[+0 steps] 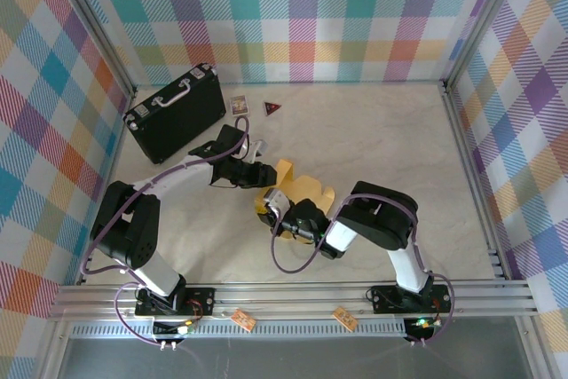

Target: Fold the paper box

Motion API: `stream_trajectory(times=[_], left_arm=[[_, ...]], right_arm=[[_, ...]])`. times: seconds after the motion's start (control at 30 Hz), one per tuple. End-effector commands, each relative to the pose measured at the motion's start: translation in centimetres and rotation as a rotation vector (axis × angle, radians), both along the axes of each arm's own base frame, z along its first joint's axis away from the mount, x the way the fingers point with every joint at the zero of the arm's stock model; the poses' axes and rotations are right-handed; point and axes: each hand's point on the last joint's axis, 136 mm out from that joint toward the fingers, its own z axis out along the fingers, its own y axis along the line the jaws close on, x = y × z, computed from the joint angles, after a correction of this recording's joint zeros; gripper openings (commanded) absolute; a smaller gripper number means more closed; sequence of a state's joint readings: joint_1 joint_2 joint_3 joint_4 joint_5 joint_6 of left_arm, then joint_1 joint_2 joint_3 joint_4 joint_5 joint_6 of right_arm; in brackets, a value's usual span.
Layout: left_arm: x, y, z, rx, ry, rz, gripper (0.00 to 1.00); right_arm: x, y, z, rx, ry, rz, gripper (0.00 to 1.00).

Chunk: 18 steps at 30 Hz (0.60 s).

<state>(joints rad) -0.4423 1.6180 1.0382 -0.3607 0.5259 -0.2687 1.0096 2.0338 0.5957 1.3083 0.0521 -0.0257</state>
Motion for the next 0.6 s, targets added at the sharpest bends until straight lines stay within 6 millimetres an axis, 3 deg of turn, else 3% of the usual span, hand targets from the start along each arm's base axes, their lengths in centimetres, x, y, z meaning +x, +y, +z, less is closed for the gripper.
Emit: stream_trajectory(times=[0.0, 0.37, 0.4, 0.47, 0.57], left_arm=[[-2.8, 2.0, -3.4, 0.100, 0.143, 0.022, 0.41], [-2.8, 2.1, -3.4, 0.100, 0.142, 0.026, 0.41], [-2.7, 2.1, -3.4, 0.101, 0.142, 0.027, 0.41], [-2.8, 2.1, -3.4, 0.102, 0.141, 0.028, 0.41], [-2.8, 2.1, -3.4, 0.102, 0.140, 0.027, 0.41]], right_arm=[[0.2, 0.7, 1.2, 0.040, -0.025, 0.057, 0.02], [0.1, 0.5, 0.5, 0.017, 0.008, 0.142, 0.00], [0.4, 0.4, 0.5, 0.014, 0.014, 0.126, 0.09], [0.5, 0.1, 0.4, 0.009, 0.016, 0.105, 0.16], [1.1, -1.0, 0.3, 0.005, 0.030, 0.036, 0.34]])
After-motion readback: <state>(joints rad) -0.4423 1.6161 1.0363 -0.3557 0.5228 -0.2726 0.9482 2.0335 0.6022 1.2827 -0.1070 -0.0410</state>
